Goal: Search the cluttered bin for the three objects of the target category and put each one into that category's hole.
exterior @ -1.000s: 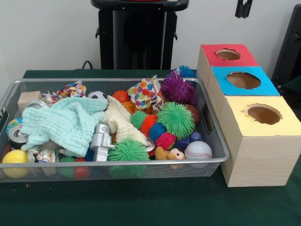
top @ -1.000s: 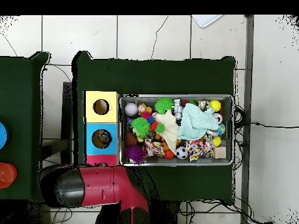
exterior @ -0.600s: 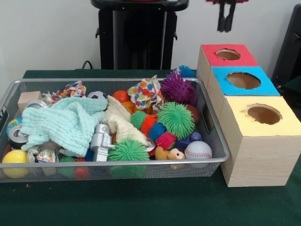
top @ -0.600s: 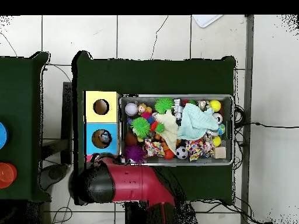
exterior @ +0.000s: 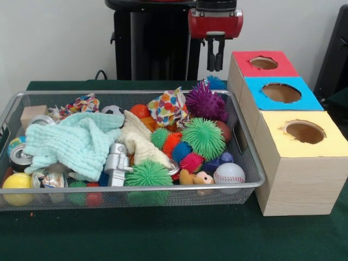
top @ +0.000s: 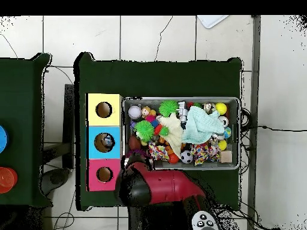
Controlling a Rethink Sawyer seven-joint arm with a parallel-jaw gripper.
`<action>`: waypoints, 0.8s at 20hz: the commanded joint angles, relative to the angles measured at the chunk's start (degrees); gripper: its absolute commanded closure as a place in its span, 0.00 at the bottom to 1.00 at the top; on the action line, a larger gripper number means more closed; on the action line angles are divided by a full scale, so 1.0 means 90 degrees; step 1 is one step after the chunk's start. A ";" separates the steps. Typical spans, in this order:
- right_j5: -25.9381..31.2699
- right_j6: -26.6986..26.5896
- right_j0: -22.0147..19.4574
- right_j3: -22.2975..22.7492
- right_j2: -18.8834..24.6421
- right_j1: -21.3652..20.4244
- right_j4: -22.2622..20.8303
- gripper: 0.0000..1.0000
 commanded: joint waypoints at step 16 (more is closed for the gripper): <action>0.2304 -0.2679 -0.2471 -0.0616 0.2744 0.0260 -0.1952 0.00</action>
